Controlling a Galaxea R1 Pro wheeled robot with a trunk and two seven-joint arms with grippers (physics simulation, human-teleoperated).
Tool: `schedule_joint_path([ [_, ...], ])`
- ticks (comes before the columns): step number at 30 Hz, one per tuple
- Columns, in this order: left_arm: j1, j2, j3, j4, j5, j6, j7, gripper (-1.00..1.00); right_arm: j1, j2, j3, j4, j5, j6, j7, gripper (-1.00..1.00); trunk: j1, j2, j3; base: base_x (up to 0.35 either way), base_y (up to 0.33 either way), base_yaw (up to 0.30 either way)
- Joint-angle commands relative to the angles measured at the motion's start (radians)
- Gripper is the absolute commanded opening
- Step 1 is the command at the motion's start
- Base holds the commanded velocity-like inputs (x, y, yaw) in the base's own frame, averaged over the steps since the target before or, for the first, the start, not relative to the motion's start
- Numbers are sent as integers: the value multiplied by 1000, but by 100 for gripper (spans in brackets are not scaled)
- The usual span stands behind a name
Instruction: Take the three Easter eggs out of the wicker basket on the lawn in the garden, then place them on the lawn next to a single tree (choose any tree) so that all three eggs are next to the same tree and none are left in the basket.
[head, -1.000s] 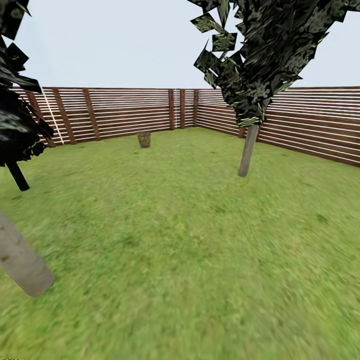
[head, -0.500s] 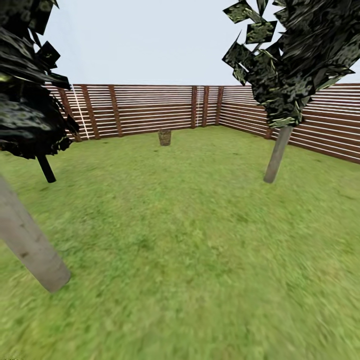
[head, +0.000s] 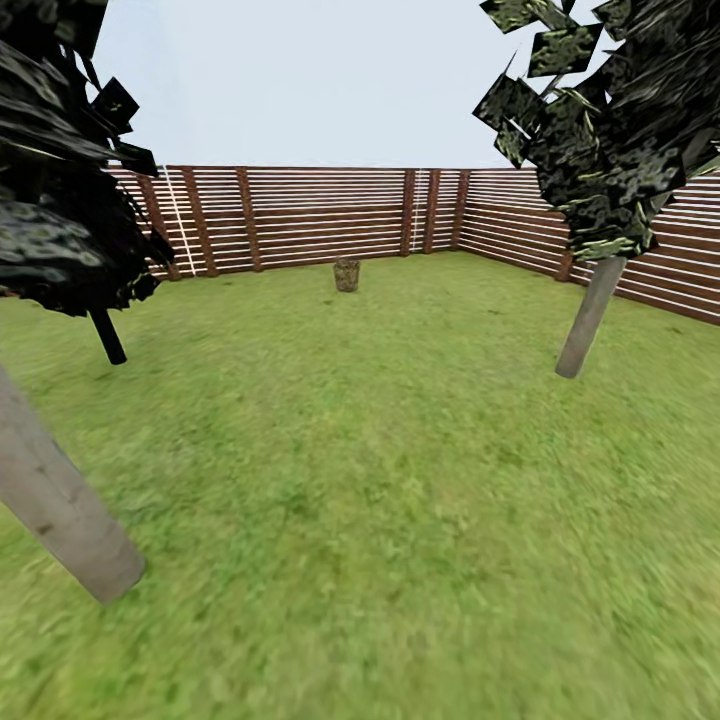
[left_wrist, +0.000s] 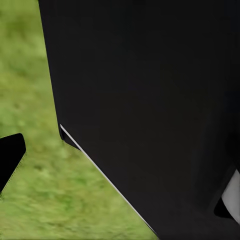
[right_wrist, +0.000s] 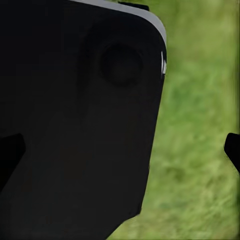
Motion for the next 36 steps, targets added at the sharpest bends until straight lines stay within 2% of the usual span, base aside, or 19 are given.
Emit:
schedule_joint_path([
  [1,0,0,1,-1,1,0,-1,100,0,1,2,1,8,-2,-1,100,1,0,-1,325,0,1],
  [36,0,0,1,-1,1,0,-1,100,0,4,1,1,4,-2,-1,100,1,0,-1,325,0,0],
])
